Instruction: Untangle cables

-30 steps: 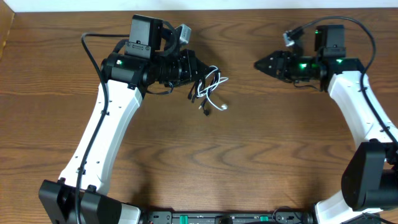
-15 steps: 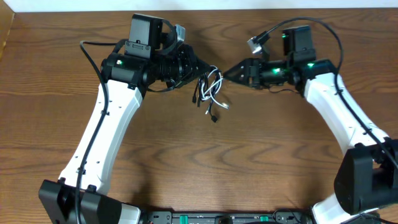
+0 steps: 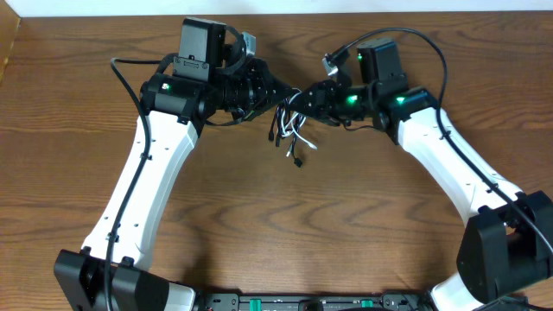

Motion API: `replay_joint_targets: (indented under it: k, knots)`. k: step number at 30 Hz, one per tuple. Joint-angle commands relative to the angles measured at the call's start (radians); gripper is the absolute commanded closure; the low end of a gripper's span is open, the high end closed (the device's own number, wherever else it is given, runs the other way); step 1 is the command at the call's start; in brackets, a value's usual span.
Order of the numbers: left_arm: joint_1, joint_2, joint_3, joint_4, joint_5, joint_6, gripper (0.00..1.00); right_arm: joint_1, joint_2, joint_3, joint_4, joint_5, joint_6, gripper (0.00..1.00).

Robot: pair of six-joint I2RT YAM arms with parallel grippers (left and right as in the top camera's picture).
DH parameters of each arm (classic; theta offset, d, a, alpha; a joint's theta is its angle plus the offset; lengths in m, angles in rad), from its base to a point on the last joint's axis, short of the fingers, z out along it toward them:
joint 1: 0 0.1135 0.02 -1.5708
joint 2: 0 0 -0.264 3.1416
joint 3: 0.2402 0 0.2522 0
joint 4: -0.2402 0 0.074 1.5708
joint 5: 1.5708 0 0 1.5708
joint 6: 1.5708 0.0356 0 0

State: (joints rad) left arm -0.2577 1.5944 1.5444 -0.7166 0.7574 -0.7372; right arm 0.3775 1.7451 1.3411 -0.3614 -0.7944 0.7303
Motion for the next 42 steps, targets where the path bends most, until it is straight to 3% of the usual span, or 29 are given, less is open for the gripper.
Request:
replay_joint_targets:
  k: [1, 3, 4, 9, 22, 30, 37, 38, 42]
  knots:
    - [0.005, -0.012, 0.011, 0.003, 0.016, -0.009, 0.92, 0.018, -0.025, 0.002, 0.014, 0.032, 0.062, 0.77]
    - [0.005, -0.012, 0.011, 0.003, 0.015, -0.009, 0.92, 0.021, -0.025, 0.002, 0.005, 0.034, 0.041, 0.98]
    - [0.005, -0.012, 0.011, 0.003, 0.008, -0.009, 0.93, 0.021, -0.025, 0.002, 0.003, 0.034, 0.027, 0.99]
    - [0.005, -0.012, 0.011, 0.0, -0.033, -0.009, 0.93, -0.032, -0.049, 0.002, 0.002, 0.056, -0.02, 0.99]
    - [0.006, -0.012, 0.011, 0.0, -0.053, -0.008, 0.93, -0.369, -0.319, 0.002, -0.173, 0.096, -0.112, 0.99]
    - [0.006, -0.012, 0.011, 0.0, -0.071, -0.008, 0.93, -0.56, -0.487, 0.002, -0.22, -0.128, -0.239, 0.99]
    - [0.006, -0.012, 0.011, 0.0, -0.07, -0.008, 0.92, -0.589, -0.52, 0.002, -0.323, -0.135, -0.299, 0.99]
    - [0.006, -0.012, 0.011, 0.001, -0.07, -0.008, 0.93, -0.586, -0.516, 0.002, -0.346, -0.12, -0.308, 0.97]
    - [0.006, -0.012, 0.011, 0.013, -0.056, 0.005, 0.93, -0.568, -0.493, 0.0, -0.419, -0.076, -0.347, 0.7]
